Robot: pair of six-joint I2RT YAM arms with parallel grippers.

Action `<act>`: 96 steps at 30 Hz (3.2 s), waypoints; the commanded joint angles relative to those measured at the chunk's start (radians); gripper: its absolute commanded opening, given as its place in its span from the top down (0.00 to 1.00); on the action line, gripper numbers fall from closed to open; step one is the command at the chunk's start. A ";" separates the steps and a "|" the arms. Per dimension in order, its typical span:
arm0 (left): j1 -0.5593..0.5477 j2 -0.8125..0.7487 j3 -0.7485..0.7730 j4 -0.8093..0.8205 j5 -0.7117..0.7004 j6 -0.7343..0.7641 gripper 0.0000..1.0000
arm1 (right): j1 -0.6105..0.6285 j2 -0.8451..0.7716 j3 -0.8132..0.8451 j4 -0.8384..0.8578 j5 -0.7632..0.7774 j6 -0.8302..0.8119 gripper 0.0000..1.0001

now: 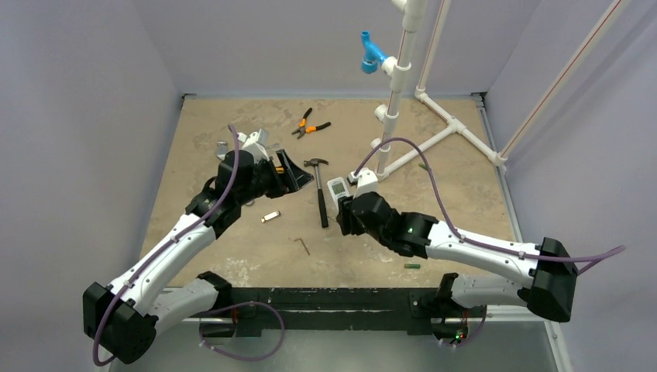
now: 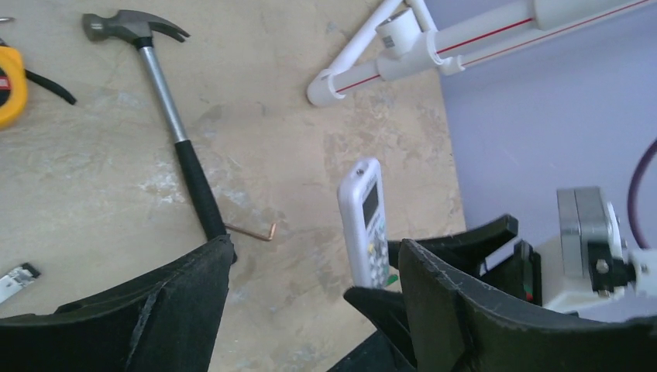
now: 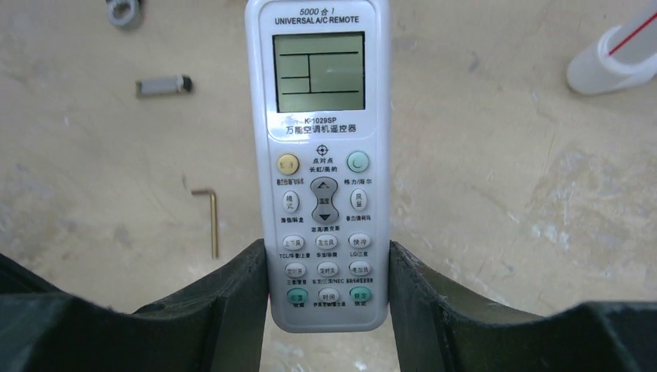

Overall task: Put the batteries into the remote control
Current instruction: Pick up the remote control from the center of the board, then turn over the remote control.

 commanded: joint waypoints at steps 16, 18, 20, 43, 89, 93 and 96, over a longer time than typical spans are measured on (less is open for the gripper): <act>-0.005 0.097 -0.011 0.219 0.183 -0.161 0.35 | -0.109 0.084 0.142 0.305 -0.310 -0.083 1.00; -0.005 0.102 -0.010 0.219 0.183 -0.154 0.39 | -0.109 0.072 0.134 0.314 -0.309 -0.086 1.00; -0.006 0.108 -0.005 0.219 0.183 -0.151 0.43 | -0.109 0.069 0.135 0.318 -0.316 -0.096 1.00; 0.109 0.142 -0.085 0.677 0.429 -0.261 1.00 | -0.479 -0.068 -0.053 0.690 -0.930 0.054 0.25; 0.078 0.283 -0.043 1.005 0.422 -0.396 0.83 | -0.600 0.243 -0.167 1.514 -1.280 0.592 0.89; 0.078 0.259 -0.019 0.884 0.409 -0.347 0.45 | -0.600 0.172 -0.150 1.297 -1.242 0.439 1.00; 0.074 0.233 0.037 0.673 0.371 -0.250 0.19 | -0.574 0.062 -0.100 0.821 -1.024 0.117 1.00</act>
